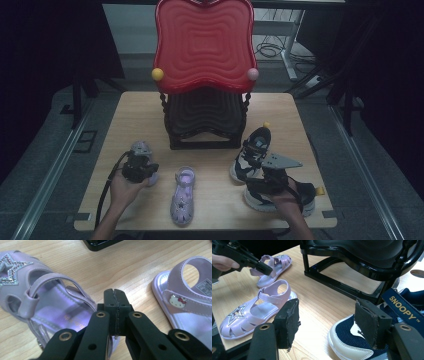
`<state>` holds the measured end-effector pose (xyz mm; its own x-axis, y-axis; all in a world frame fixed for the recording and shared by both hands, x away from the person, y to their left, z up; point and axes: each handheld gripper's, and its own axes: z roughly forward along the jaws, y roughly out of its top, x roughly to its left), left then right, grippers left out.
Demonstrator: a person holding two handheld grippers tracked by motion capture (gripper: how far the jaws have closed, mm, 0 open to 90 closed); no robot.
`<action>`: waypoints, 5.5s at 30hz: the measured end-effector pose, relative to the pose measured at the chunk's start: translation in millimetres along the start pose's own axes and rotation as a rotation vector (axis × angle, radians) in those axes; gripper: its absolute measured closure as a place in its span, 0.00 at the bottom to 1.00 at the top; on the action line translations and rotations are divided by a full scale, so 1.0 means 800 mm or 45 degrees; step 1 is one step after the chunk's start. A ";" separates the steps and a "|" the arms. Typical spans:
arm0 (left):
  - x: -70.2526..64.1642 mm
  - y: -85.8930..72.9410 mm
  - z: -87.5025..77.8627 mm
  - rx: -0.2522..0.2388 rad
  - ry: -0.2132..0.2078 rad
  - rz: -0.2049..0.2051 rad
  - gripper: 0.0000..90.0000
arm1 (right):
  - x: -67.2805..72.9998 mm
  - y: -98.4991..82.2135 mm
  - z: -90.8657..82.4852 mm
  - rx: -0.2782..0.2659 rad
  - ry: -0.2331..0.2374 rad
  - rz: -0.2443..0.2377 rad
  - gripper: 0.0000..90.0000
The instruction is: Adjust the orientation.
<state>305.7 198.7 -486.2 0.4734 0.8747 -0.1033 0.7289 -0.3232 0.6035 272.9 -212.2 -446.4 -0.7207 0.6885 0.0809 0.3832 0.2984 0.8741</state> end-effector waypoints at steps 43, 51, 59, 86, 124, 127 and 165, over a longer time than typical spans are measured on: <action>0.035 -0.015 -0.022 0.169 0.040 0.069 1.00 | -0.006 -0.001 -0.001 0.001 -0.018 0.020 0.41; 0.040 -0.018 -0.026 0.155 0.031 0.051 1.00 | -0.006 -0.001 0.000 0.007 -0.020 0.020 0.41; 0.036 -0.018 -0.022 0.177 0.017 0.066 1.00 | -0.008 -0.002 0.000 0.006 -0.022 0.027 0.41; 0.033 -0.018 -0.021 0.212 -0.018 0.094 0.98 | -0.010 -0.002 0.000 0.010 -0.029 0.034 0.41; 0.002 -0.001 -0.050 -0.242 -0.205 -0.021 0.49 | 0.012 -0.003 0.008 0.029 0.067 -0.019 0.44; 0.003 -0.006 -0.046 -0.203 -0.222 -0.013 0.47 | 0.019 -0.003 0.013 0.040 0.084 -0.022 0.47; 0.015 -0.025 -0.057 -0.218 -0.255 -0.049 0.46 | 0.120 -0.021 0.094 0.233 0.484 -0.191 1.00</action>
<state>274.4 231.8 -463.2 0.5477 0.7910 -0.2729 0.6620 -0.2102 0.7194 240.8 -101.1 -489.4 -0.9240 0.3473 0.1600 0.3298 0.5122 0.7930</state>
